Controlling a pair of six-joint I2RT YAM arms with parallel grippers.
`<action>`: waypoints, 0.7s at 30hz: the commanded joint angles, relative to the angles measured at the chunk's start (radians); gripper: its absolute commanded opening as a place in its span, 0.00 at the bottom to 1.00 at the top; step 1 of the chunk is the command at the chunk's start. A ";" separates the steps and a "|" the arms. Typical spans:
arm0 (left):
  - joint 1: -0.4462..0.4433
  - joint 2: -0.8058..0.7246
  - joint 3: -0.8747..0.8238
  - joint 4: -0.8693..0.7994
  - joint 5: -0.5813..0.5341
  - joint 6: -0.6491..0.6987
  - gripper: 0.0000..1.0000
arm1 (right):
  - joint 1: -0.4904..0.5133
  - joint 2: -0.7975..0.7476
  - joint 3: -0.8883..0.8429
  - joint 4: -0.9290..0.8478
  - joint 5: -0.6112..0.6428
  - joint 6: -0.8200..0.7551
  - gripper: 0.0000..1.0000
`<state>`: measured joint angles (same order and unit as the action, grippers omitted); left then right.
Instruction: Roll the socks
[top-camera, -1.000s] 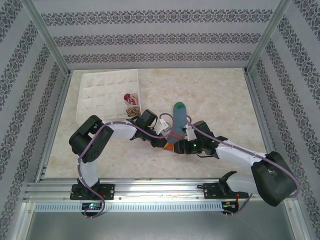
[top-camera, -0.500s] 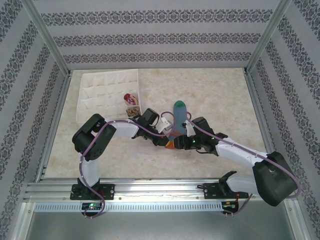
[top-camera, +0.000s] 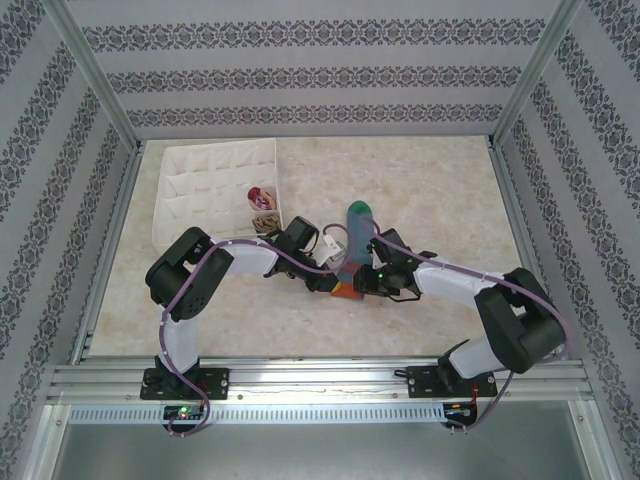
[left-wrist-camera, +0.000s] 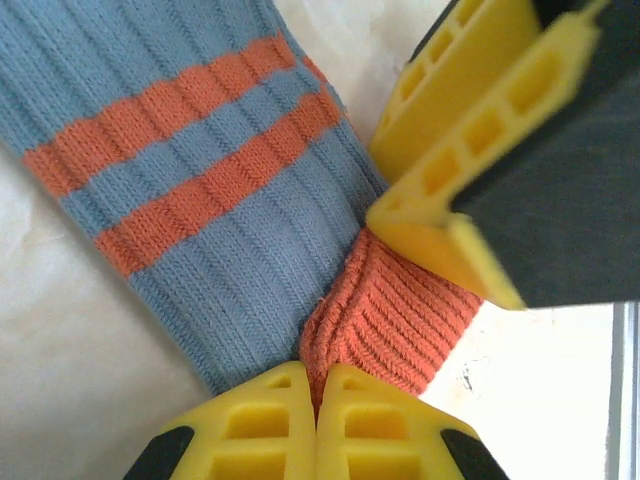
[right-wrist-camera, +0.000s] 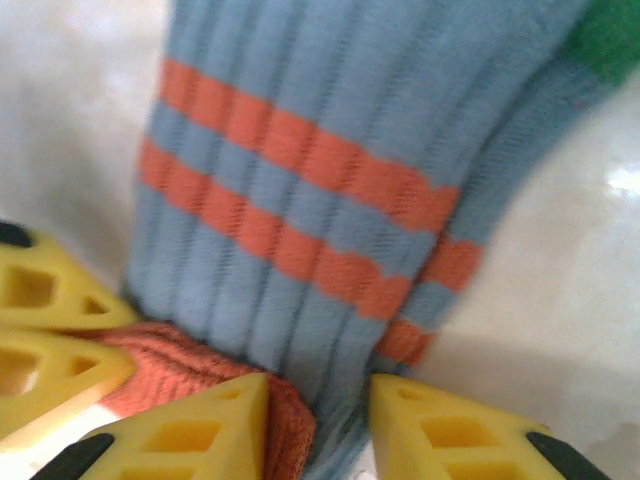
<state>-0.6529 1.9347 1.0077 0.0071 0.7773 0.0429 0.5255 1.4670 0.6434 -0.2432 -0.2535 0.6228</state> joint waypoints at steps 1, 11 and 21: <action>-0.008 -0.008 -0.048 -0.002 -0.036 0.129 0.10 | 0.001 0.047 0.038 -0.162 0.110 0.030 0.33; -0.008 -0.162 -0.179 0.267 -0.075 0.371 0.27 | 0.024 0.073 0.039 -0.225 0.155 0.017 0.33; -0.096 -0.269 -0.485 0.793 -0.259 0.699 0.33 | 0.031 0.076 0.024 -0.217 0.147 0.005 0.30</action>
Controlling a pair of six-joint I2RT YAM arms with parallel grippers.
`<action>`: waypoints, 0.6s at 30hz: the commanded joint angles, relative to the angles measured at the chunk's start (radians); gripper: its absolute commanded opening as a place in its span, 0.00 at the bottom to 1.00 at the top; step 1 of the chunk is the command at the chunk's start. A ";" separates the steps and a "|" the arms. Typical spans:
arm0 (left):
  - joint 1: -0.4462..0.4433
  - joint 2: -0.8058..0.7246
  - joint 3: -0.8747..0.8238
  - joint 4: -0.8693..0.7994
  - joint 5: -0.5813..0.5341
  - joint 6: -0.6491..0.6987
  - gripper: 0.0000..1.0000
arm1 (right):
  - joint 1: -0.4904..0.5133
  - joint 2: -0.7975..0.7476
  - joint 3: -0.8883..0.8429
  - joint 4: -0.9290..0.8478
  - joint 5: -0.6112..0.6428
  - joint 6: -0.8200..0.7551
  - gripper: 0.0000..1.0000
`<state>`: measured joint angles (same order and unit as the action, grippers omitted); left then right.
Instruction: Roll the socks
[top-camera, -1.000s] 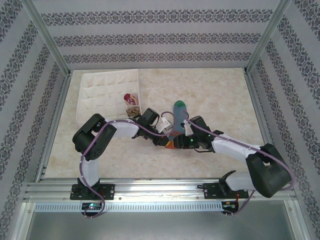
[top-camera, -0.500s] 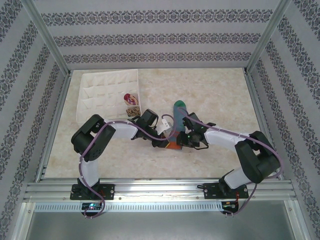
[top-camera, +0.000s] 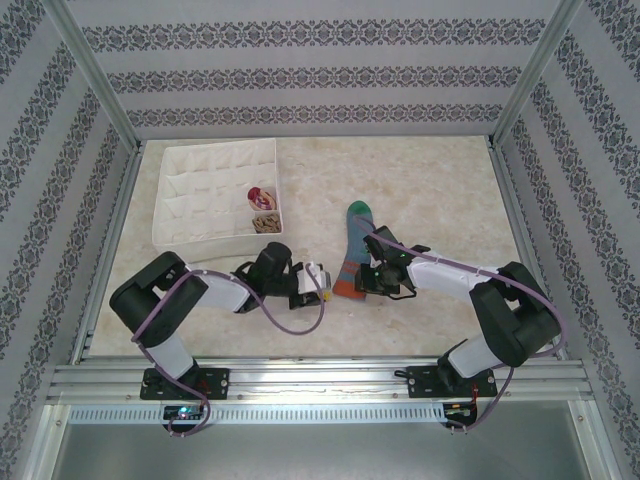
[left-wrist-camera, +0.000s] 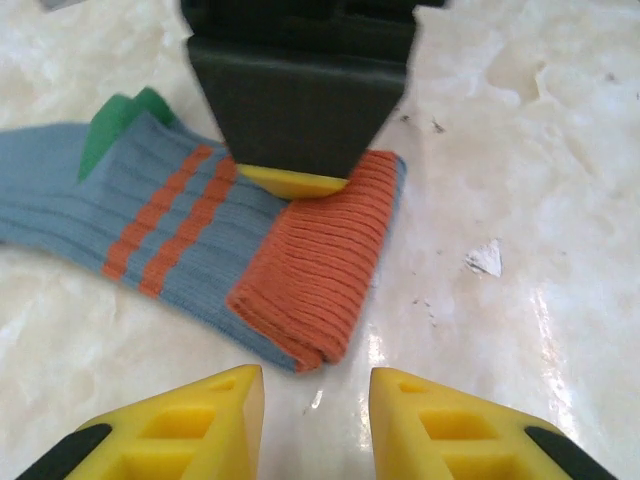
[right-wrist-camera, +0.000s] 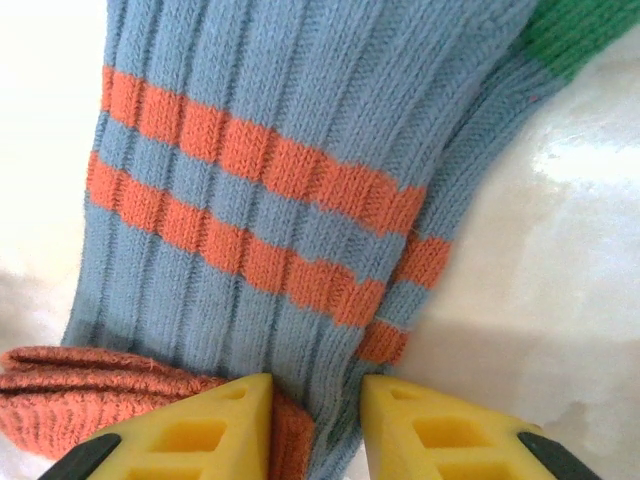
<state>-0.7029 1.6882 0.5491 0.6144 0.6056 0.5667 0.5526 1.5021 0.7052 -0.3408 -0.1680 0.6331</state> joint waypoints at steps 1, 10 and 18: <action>-0.061 -0.022 -0.030 0.188 -0.107 0.206 0.32 | 0.004 0.043 -0.037 -0.119 0.060 -0.006 0.29; -0.159 0.060 -0.022 0.221 -0.282 0.384 0.35 | 0.006 0.062 -0.023 -0.122 0.050 -0.012 0.28; -0.161 0.134 0.054 0.126 -0.275 0.398 0.34 | 0.007 0.053 -0.026 -0.123 0.036 -0.016 0.26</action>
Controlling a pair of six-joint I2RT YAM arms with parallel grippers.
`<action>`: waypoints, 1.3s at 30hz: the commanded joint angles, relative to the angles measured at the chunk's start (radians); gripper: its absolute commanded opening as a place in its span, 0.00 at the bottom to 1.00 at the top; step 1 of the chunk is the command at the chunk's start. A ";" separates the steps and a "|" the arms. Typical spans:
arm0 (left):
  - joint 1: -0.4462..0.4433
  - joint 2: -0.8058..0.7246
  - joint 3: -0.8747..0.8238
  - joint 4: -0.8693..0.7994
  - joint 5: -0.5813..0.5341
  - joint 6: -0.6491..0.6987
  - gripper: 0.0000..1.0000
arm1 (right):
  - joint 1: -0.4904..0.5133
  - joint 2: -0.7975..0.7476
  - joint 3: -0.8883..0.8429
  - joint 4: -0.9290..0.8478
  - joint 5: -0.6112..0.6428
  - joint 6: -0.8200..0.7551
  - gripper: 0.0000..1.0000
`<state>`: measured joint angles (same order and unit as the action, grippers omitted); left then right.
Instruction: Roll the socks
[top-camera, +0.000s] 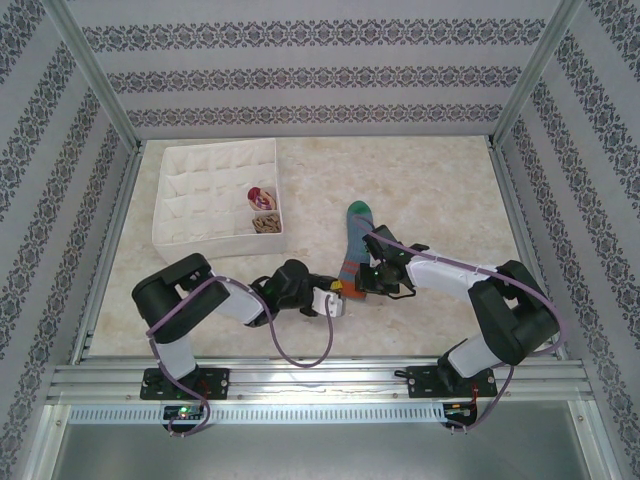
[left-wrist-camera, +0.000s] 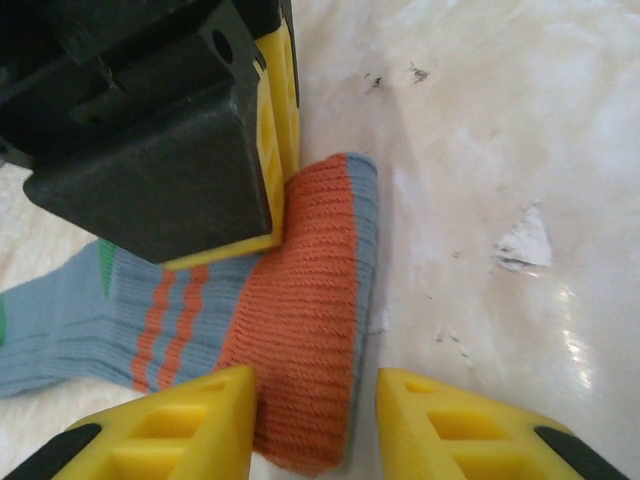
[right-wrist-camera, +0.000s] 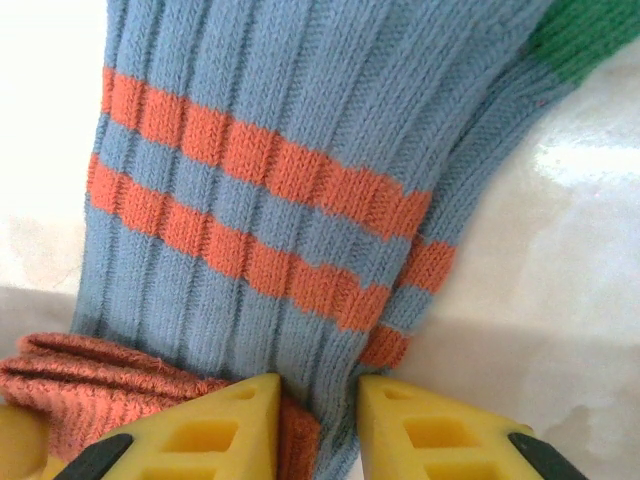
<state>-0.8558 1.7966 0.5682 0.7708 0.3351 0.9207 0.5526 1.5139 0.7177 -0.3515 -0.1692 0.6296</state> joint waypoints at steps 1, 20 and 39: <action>-0.009 0.030 0.039 -0.035 -0.002 0.042 0.32 | 0.007 0.039 -0.038 -0.110 0.033 -0.015 0.26; 0.038 0.024 0.398 -0.930 0.397 -0.106 0.00 | -0.104 -0.329 -0.138 0.067 -0.194 -0.033 0.31; 0.174 0.273 0.743 -1.278 0.686 -0.364 0.00 | -0.103 -0.254 -0.296 0.300 -0.420 -0.080 0.46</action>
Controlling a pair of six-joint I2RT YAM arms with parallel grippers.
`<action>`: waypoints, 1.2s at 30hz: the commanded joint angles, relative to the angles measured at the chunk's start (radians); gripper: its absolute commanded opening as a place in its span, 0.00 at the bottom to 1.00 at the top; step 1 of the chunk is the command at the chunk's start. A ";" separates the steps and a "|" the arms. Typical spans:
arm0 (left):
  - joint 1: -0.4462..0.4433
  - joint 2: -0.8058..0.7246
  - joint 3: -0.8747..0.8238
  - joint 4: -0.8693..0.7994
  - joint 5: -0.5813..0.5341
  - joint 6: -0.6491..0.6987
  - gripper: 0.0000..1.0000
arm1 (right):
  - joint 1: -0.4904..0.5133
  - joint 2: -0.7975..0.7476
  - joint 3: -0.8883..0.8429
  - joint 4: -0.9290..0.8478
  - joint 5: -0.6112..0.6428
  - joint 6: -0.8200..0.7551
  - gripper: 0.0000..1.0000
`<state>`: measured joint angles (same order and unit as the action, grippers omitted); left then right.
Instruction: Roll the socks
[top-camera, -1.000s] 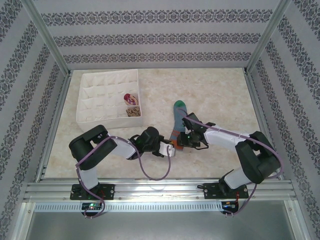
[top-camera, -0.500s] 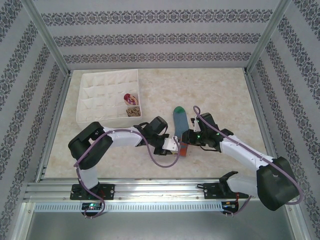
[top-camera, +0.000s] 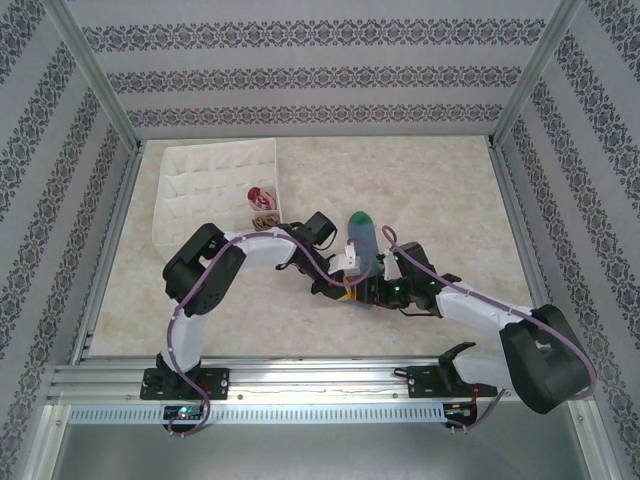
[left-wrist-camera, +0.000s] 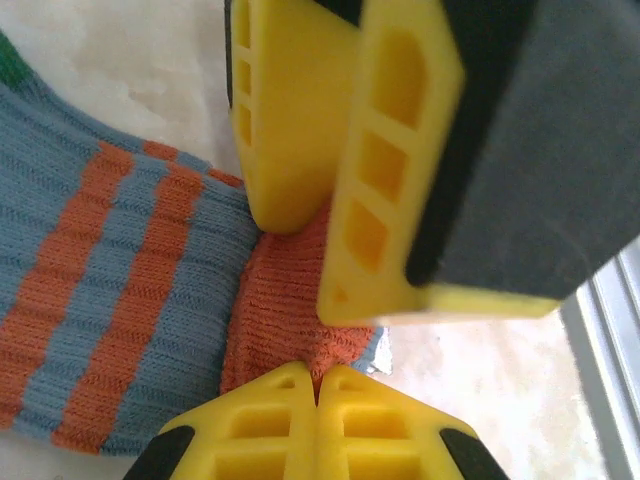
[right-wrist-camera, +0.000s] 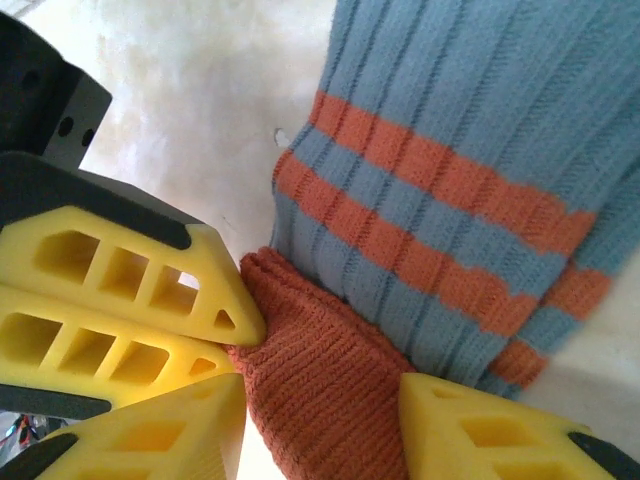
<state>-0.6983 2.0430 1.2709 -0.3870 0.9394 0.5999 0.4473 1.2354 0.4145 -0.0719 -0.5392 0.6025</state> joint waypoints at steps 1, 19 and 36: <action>0.021 0.034 0.050 -0.128 0.093 -0.050 0.00 | 0.005 0.033 0.014 0.017 -0.053 -0.064 0.46; 0.080 0.133 0.128 -0.105 0.130 -0.284 0.00 | 0.091 0.123 0.113 -0.080 0.032 -0.178 0.21; 0.089 -0.171 -0.519 1.217 0.019 -0.411 0.56 | -0.073 0.292 0.161 -0.144 -0.226 -0.137 0.03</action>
<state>-0.6197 1.8835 0.7799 0.5137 1.0042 0.2279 0.3939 1.4899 0.5655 -0.1688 -0.7399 0.4469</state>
